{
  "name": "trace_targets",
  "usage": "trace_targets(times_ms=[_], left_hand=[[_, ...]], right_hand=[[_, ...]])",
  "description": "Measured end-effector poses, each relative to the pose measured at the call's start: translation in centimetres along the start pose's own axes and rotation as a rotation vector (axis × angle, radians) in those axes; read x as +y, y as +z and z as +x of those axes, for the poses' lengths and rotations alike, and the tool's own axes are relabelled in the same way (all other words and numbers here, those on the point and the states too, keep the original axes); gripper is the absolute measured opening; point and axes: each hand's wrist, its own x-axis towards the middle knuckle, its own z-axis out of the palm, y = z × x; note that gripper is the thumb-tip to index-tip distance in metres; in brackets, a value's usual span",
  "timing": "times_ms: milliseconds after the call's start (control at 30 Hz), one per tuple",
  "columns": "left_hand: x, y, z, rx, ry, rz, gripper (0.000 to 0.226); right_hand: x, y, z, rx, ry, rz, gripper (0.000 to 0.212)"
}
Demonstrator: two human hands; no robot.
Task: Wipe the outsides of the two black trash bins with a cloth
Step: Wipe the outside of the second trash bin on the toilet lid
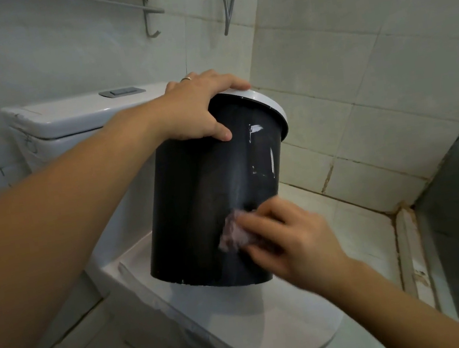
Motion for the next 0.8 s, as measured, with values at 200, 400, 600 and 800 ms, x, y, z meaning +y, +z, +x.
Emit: trace_targets(times_ms=[200, 400, 600, 800], left_hand=[[0.0, 0.0, -0.1, -0.009, -0.001, -0.015, 0.080], [0.3, 0.0, 0.0, -0.010, -0.002, 0.008, 0.081], [-0.3, -0.6, -0.6, -0.029, -0.025, -0.043, 0.079], [0.0, -0.8, -0.8, -0.037, -0.052, -0.084, 0.078]], right_hand=[[-1.1, 0.0, -1.6, -0.072, -0.147, -0.039, 0.024], [1.1, 0.2, 2.7, 0.143, 0.153, -0.022, 0.031], [-0.1, 0.3, 0.1, -0.003, -0.079, -0.004, 0.030], [-0.4, 0.9, -1.8, -0.043, -0.180, 0.016, 0.024]])
